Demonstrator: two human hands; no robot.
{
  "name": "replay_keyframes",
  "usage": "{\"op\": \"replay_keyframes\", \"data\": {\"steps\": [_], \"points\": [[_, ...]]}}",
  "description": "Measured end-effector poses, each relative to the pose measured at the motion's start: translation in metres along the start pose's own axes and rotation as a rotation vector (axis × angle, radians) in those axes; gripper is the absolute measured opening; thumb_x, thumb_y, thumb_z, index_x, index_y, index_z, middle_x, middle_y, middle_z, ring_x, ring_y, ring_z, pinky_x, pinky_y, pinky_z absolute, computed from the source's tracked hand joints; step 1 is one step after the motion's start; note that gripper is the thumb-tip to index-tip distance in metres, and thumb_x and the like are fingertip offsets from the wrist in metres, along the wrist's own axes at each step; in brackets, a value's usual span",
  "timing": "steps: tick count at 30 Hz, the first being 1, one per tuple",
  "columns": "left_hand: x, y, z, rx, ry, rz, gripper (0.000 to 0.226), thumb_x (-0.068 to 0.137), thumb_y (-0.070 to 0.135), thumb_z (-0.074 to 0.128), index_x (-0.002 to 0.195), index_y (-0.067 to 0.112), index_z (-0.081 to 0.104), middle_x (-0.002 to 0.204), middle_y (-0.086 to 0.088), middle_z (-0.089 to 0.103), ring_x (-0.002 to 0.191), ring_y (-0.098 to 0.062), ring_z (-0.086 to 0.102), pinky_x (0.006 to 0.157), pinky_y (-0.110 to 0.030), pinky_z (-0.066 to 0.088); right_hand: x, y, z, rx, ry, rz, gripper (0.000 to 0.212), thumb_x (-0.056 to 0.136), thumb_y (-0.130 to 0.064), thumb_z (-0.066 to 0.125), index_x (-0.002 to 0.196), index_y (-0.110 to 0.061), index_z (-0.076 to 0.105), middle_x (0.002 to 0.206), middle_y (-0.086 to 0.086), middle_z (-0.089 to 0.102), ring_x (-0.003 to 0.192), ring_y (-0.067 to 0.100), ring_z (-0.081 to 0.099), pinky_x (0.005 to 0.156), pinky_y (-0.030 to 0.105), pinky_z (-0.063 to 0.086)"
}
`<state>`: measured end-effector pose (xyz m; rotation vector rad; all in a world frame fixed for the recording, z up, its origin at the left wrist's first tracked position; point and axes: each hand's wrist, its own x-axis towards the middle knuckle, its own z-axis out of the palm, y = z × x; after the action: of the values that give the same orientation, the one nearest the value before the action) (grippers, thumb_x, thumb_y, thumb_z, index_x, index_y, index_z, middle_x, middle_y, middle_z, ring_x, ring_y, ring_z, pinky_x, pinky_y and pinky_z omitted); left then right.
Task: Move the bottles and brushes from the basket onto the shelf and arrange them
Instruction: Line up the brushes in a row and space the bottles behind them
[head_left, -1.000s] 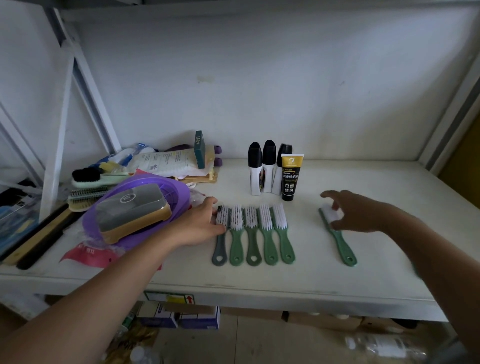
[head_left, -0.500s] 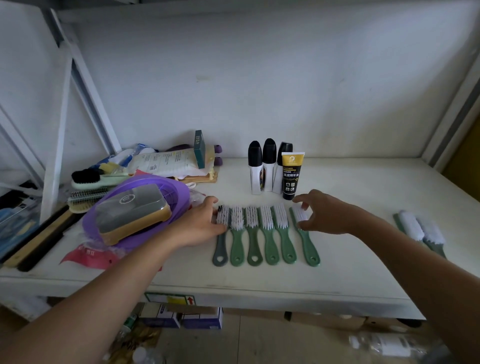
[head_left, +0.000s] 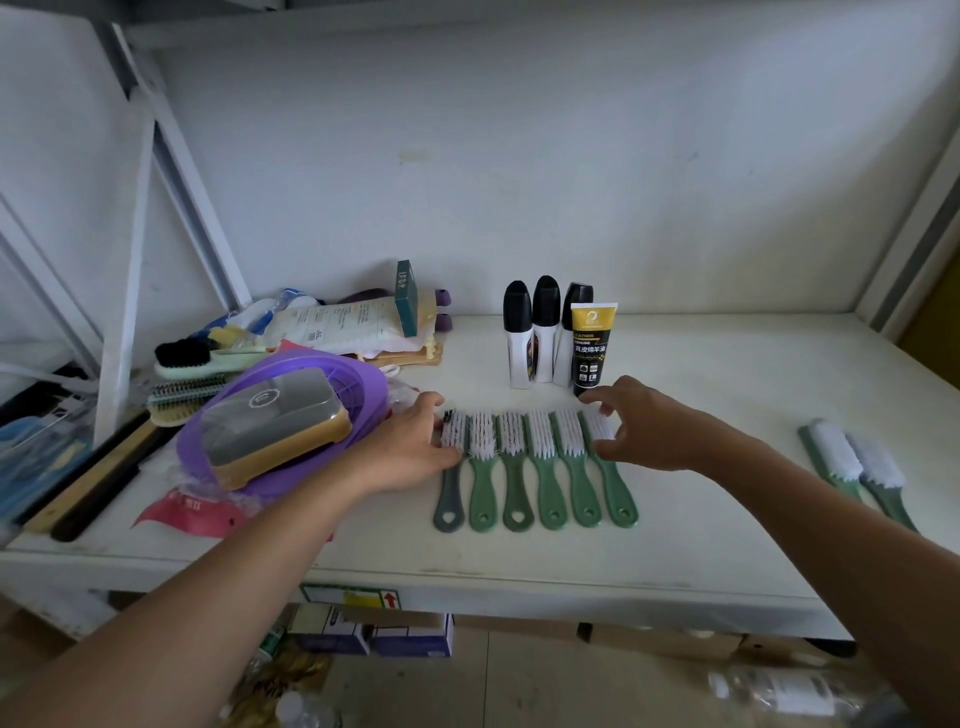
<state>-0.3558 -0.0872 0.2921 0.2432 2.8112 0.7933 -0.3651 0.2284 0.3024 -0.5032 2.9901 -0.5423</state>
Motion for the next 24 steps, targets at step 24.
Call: {"op": "replay_keyframes", "data": {"steps": [24], "points": [[0.0001, 0.001, -0.0003, -0.002, 0.005, 0.004, 0.086, 0.086, 0.044, 0.067, 0.155, 0.024, 0.02, 0.149, -0.004, 0.048, 0.129, -0.022, 0.052, 0.11, -0.043, 0.043, 0.0003, -0.0046, -0.002, -0.022, -0.063, -0.029, 0.058, 0.086, -0.038, 0.07, 0.136, -0.054, 0.047, 0.112, -0.003, 0.044, 0.088, 0.01, 0.054, 0.082, 0.029, 0.047]]}}
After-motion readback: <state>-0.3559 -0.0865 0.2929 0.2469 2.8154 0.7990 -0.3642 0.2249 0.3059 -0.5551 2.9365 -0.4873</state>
